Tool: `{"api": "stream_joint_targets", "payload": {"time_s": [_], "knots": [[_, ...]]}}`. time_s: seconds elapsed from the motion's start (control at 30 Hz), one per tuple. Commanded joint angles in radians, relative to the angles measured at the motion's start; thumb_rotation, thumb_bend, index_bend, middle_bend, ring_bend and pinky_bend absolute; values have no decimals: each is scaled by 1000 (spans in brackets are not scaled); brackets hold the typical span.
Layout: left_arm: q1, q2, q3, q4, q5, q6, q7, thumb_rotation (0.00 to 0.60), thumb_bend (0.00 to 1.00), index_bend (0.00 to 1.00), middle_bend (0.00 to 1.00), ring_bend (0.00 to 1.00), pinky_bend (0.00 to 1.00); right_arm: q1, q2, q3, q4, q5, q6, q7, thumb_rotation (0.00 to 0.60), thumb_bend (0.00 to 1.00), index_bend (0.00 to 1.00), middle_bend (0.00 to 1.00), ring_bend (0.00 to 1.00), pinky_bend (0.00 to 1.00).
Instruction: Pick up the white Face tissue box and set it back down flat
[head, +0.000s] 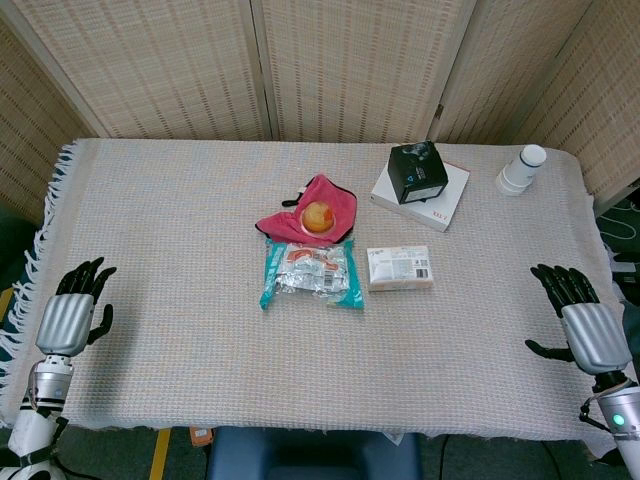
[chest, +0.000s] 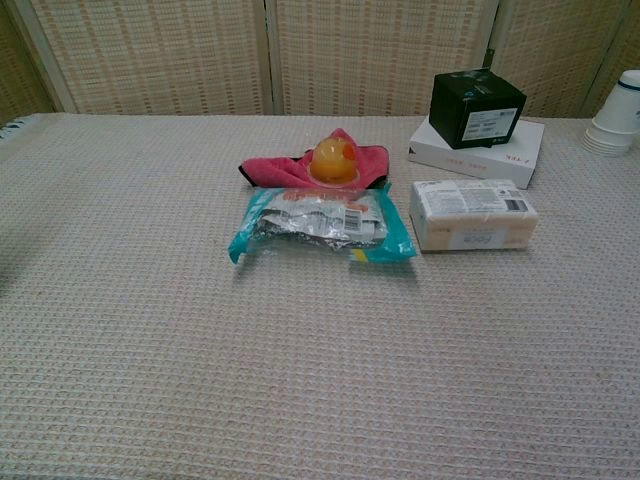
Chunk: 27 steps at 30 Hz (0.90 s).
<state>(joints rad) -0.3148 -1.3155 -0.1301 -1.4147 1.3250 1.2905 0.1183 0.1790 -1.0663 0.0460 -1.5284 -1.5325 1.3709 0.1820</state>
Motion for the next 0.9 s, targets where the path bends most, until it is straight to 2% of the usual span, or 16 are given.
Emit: {"api": "stream_joint_targets", "payload": {"time_s": [0.03,0.5,0.63,0.73,0.9], "knots": [[0,1,0,-2,-4,-3,4,600,549,147,0,0,111,0,1,0,0,0,1,0,600,0,0,45,7,0],[3,16,-2,-30,-18,-9,7,600,550,147,0,0,111,9,-8,4,-1,17,-22,-14,600,0,0,45,7,0],[4,24,-6,-35,-22,-12,-7,600,549,146,0,0,111,48,-29,30,1,40,-69,-2,600,0,0,45,8,0],[7,32,-8,-40,-21,-9,-21,600,550,146,0,0,111,119,-40,59,-2,66,-163,-53,600,0,0,45,7,0],[10,44,-10,-45,-19,-8,-44,600,549,146,0,0,111,297,-62,129,-42,163,-408,-162,600,0,0,45,7,0]]}}
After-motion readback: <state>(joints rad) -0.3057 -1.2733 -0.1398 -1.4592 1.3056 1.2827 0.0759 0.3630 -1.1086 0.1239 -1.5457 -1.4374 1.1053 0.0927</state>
